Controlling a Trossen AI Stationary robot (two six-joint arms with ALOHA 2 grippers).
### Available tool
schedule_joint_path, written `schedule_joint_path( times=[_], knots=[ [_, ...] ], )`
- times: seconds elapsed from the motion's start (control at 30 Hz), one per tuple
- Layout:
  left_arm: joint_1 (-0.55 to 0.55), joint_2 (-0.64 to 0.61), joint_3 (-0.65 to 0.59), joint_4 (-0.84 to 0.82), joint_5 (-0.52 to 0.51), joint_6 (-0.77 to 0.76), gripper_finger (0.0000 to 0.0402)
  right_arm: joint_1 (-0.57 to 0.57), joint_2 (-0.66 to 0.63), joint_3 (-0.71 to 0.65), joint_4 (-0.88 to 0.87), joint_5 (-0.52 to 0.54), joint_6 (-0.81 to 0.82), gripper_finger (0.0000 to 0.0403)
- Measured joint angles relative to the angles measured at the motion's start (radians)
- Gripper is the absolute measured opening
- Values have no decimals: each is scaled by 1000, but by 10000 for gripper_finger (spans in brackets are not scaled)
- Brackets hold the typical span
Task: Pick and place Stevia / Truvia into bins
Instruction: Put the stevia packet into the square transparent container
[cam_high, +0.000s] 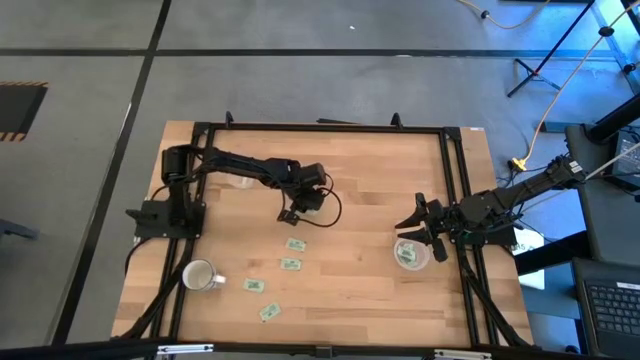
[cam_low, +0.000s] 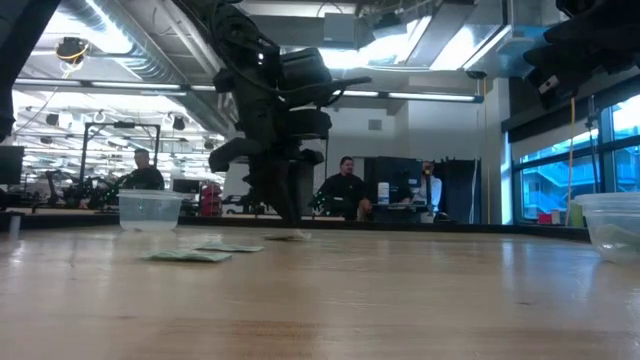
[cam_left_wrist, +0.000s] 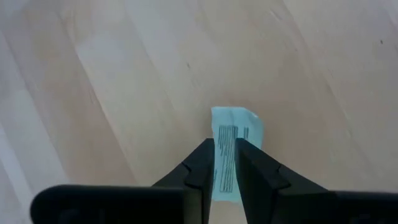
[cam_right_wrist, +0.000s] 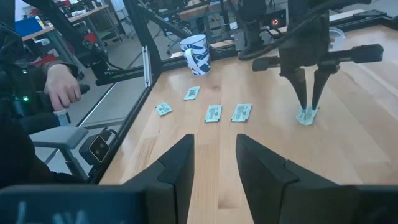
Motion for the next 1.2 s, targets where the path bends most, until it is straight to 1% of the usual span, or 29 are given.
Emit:
schedule_joint_path(
  times=[0.53, 0.67, 0.77, 0.87, 0.97, 1.07, 1.2],
  knots=[
    [0, 8, 0, 50, 14, -27, 60, 0, 0, 0, -1, 0, 1, 123],
    [-1, 37, -2, 69, 2, -46, 73, 0, 0, 0, -11, 0, 1, 123],
    [-2, 57, -2, 66, 21, -48, 89, 0, 1, 0, -15, 0, 2, 123],
    [-3, 64, -2, 63, 22, -28, 103, 0, 0, 0, -25, -1, 2, 123],
    [-2, 65, 0, 48, 18, -14, 108, 0, 0, 0, -39, 0, 3, 123],
    [-3, 67, 0, 48, 18, 7, 99, 0, 0, 0, -51, -1, 4, 123],
    [-5, 68, 0, 44, 22, 41, 70, 0, 0, 0, -52, -1, 4, 123]
  ],
)
